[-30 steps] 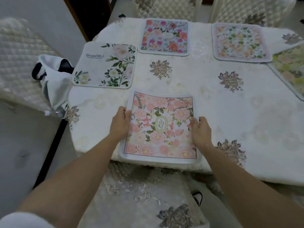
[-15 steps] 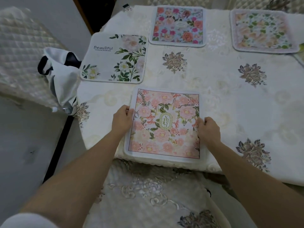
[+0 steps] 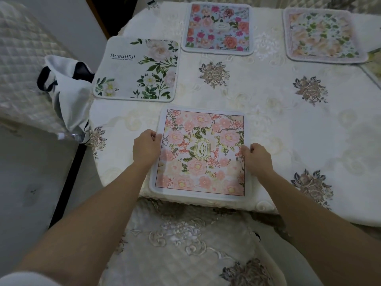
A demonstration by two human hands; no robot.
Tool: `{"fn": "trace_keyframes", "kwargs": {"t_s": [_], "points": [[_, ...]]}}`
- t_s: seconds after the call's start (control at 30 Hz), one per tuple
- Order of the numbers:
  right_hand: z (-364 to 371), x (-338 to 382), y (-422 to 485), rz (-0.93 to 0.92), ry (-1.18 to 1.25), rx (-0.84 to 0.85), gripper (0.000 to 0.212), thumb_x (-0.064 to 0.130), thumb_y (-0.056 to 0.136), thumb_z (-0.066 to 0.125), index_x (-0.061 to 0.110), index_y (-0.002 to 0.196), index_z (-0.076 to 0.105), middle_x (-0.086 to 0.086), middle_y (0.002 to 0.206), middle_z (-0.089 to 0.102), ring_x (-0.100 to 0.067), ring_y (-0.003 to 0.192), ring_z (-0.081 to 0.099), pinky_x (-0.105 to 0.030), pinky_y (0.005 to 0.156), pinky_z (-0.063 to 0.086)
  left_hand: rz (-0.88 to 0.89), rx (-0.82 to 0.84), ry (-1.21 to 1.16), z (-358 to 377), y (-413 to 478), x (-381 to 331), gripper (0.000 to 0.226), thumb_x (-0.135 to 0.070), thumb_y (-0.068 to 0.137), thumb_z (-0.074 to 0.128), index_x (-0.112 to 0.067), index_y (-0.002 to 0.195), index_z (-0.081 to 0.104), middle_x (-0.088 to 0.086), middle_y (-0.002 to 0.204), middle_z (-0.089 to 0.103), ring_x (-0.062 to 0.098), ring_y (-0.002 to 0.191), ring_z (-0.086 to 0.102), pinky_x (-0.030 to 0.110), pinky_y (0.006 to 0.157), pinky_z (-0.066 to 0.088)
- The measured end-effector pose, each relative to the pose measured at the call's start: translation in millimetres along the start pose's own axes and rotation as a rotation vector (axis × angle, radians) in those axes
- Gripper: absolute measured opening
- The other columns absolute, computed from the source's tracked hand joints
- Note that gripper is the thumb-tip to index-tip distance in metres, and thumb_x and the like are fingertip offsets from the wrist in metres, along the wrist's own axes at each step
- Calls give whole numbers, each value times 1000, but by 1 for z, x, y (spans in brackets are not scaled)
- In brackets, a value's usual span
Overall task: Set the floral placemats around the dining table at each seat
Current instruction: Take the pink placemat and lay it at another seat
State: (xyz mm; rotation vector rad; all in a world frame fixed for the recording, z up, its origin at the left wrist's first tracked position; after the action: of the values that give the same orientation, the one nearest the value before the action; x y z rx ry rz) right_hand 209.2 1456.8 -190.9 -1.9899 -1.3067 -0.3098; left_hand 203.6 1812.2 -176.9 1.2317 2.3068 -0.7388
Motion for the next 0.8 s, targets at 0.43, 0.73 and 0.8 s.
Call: {"fn": "trace_keyframes", "kwargs": {"t_s": [0.43,0.73,0.8], "points": [[-4,28,-21,-206,-487,-375,36,32,89,54,3,109,48,-17,99,52,-33,85,52,-36,61,40,270,-225,553,16,-20,-29,34,-20,89,58,-9,120,51,17,115,53,34,103,50,43,77,43],[99,66,-30,-663,-522,-38,60,40,103,13,13,157,10,-5,165,5,-20,152,-2,-45,122,11,703,106,593,101,-58,-46,58,-41,103,22,-24,157,9,-4,165,4,13,151,1,48,122,9],[89,51,-27,-705,-600,-73,68,52,102,19,11,156,10,-6,165,5,-20,152,-2,-43,123,8,710,105,601,96,-53,-40,64,-48,101,23,-24,157,3,-4,165,-2,12,151,-6,46,123,4]]}}
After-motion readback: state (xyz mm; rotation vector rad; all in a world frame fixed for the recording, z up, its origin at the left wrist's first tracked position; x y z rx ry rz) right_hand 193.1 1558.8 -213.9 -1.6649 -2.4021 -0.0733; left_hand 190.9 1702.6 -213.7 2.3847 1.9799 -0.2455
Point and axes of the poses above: each hand's wrist, its own y-axis towards the middle knuckle, its own z-axis out of the palm, x = y × z, the point moved 7 cm from there along y, towards the middle knuckle
